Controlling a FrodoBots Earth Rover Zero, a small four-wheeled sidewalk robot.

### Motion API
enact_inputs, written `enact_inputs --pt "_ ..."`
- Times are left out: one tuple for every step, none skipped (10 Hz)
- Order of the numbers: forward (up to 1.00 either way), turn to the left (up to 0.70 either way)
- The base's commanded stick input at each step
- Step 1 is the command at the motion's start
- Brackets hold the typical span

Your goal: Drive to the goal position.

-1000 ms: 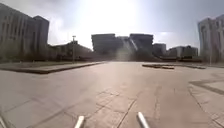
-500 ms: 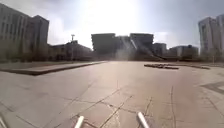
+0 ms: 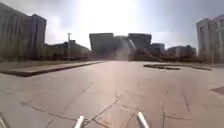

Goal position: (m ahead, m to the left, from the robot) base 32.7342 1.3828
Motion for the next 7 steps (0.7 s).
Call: enact_inputs --pt "1.00 0.00" --pt "1.00 0.00" --pt "1.00 0.00" --pt "1.00 0.00" --pt "1.00 0.00" --pt "1.00 0.00" --pt "1.00 0.00"
